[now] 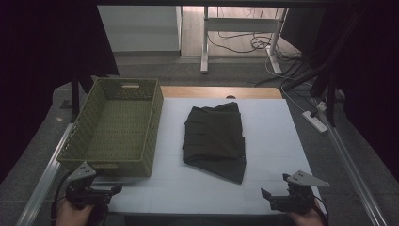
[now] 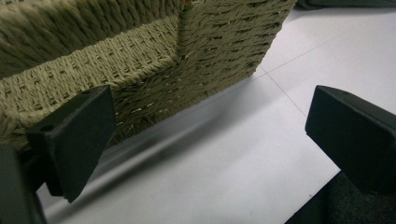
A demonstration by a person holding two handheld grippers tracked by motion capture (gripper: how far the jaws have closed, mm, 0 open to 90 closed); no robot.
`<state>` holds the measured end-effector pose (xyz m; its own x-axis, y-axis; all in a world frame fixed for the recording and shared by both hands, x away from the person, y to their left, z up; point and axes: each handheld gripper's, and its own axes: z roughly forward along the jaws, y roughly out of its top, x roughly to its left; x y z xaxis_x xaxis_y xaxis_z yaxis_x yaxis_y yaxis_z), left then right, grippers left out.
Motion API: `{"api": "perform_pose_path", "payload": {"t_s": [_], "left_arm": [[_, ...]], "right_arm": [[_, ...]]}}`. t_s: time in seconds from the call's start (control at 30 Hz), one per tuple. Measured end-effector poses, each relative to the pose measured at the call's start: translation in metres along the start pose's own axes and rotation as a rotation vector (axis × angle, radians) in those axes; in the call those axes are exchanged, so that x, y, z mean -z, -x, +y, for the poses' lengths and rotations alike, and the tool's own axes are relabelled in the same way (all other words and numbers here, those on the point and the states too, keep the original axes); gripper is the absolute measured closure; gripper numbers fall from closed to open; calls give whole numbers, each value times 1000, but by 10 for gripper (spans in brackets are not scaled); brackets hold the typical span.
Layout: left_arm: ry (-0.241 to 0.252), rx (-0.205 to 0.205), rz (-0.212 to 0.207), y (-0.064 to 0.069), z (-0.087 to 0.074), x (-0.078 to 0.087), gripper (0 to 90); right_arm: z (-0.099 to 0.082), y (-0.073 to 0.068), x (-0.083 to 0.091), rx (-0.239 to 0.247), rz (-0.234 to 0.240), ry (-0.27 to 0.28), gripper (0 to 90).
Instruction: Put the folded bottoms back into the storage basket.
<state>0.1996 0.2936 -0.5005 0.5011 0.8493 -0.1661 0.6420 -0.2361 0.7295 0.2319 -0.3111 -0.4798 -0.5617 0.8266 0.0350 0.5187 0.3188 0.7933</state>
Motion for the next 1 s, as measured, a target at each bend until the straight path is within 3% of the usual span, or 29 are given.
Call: {"api": "perform_pose_path", "payload": {"t_s": [0.43,0.9,1.0], "left_arm": [[-7,17,-3,-2,0,0,3],[-20,6,10,0,2,-2,0],[-10,6,-29,2,4,-2,0]], "right_arm": [[0,0,-1,5,7,-6,10],[0,-1,-2,10,8,-15,10],[0,-1,-2,10,9,-17,10]]}}
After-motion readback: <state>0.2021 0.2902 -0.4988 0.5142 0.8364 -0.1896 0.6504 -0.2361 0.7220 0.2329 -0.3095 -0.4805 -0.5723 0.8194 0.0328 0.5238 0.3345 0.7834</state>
